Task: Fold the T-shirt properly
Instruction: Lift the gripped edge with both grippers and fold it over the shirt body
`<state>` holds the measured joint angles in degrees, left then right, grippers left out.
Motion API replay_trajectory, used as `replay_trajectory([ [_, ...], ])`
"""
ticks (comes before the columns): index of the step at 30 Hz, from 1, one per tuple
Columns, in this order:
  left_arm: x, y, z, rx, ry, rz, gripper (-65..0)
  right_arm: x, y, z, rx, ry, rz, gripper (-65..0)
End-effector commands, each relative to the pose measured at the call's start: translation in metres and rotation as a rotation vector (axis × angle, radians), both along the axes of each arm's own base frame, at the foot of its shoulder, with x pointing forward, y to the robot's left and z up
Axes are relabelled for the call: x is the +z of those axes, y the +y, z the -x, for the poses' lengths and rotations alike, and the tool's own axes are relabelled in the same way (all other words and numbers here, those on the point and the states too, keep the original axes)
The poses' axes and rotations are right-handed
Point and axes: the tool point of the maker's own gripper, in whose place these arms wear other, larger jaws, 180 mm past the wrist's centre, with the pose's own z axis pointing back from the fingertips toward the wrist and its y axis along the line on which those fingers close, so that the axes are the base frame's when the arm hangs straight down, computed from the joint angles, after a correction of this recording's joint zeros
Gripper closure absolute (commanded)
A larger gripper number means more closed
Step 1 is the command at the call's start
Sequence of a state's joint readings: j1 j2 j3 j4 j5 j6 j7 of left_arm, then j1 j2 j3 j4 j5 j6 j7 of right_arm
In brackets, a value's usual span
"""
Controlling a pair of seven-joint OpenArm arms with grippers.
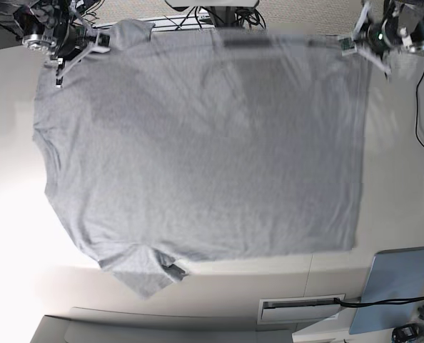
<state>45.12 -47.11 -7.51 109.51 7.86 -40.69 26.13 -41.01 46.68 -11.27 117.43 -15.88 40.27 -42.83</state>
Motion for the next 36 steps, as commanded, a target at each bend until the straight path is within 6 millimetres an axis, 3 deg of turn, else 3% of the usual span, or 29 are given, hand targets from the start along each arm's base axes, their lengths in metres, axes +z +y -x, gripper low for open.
replay_trajectory([
  [1, 0.01, 0.011, -0.009, 0.0, -0.035, -0.036, 0.0, 0.007, -0.002, -0.004, 0.016, -0.019, 0.015, 0.0],
  [7, 0.029, 0.015, -0.021, 0.071, -0.094, 0.024, 0.0, 0.016, 0.007, -0.015, -0.003, -0.09, -0.014, 0.0],
  [11, 0.049, 0.022, -0.056, 0.18, -0.247, 0.052, 0.0, 0.029, -0.001, -0.043, -0.032, -0.237, 0.03, 0.0],
  [16, 0.059, 0.024, -0.075, 0.232, -0.312, 0.076, 0.0, 0.048, -0.005, -0.079, -0.043, -0.392, 0.048, 0.0],
  [22, 0.057, 0.017, -0.086, 0.298, -0.352, 0.134, 0.0, 0.064, 0.005, -0.115, -0.015, -0.491, -0.015, 0.0],
  [29, 0.053, 0.016, -0.106, 0.372, -0.404, 0.201, 0.0, 0.061, -0.003, -0.147, -0.069, -0.521, -0.074, 0.0],
  [36, 0.04, 0.02, -0.119, 0.394, -0.395, 0.205, 0.0, 0.07, 0.011, -0.177, -0.029, -0.573, -0.099, 0.0],
])
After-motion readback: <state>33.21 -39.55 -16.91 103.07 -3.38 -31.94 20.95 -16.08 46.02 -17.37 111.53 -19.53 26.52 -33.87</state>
